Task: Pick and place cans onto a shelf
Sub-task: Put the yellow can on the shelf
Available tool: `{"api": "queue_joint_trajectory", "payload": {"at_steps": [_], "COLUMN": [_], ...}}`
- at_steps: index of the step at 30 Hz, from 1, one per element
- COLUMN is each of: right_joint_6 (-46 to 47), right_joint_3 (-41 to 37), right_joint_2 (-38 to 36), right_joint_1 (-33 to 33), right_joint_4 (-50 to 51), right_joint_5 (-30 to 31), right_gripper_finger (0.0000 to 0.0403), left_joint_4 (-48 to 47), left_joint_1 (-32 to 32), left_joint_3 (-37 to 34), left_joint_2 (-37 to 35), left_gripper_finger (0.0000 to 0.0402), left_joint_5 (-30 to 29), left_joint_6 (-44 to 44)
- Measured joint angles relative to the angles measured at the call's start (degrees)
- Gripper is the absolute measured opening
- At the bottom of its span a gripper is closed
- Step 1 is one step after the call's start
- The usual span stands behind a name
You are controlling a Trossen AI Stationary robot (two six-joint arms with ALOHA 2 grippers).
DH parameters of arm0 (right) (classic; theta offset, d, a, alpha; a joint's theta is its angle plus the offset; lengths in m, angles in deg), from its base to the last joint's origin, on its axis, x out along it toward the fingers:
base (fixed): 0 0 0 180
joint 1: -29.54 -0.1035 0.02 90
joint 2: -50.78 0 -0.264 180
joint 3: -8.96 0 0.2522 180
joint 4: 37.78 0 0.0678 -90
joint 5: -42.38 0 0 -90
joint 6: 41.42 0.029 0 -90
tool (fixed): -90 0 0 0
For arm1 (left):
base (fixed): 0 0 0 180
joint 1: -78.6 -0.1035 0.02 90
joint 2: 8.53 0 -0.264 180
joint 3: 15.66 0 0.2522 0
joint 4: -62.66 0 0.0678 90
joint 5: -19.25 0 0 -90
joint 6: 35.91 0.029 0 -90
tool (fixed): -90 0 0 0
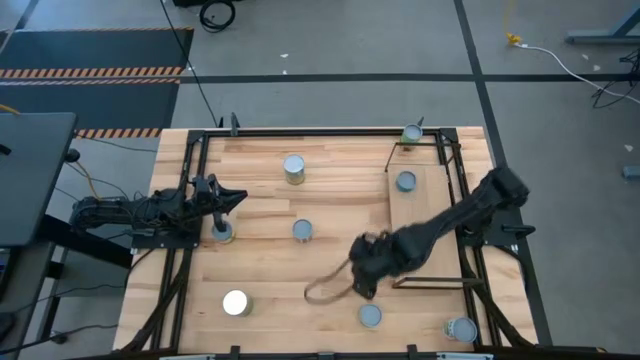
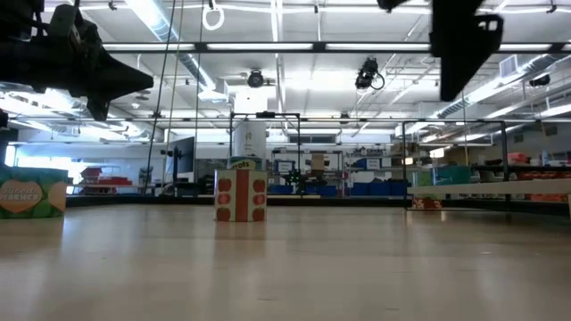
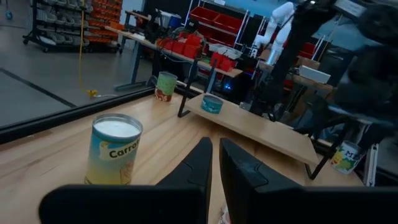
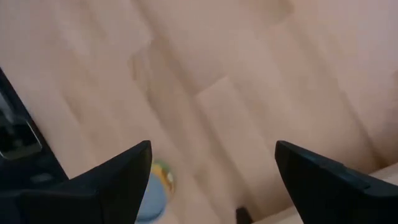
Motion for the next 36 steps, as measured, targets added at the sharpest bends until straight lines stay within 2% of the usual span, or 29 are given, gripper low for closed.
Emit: {"api": "queue_joint_trajectory", "payload": {"at_steps": [5,13,20,28,36], "right_joint_6": [-2.05,-0.2,-2.99,-13.84,-17.73], "right_joint_3": [6.81,7.74,7.82,7.78,7.74], "right_joint_2": [8.66,16.28,17.46,19.21,21.41], "right_joint_1": [-5.58,-9.82,-11.41,-11.85,-12.19], "right_joint_4": [2.04,-2.1,-2.72,-6.77,-5.14], "right_joint_5": [0.08,-4.38,-1.92,-3.14,-2.82], "right_gripper_finger": [0.0347,0.0347,0.0347,0.0347,0.0347], "left_joint_4": [0.03,0.07,0.07,0.42,0.8], "left_joint_1": [0.0,0.0,0.02,0.02,0.02], "left_joint_3": [0.0,0.0,0.0,0.0,0.0], "left_joint_2": [0.0,0.0,0.0,0.02,0.0], "left_gripper_finger": [0.0036,0.0036,0.0036,0.0036,0.0036], "left_joint_5": [0.0,-0.01,-0.02,-0.02,-0.01], "left_joint_6": [-0.23,-0.25,-0.24,-0.23,-0.26]}}
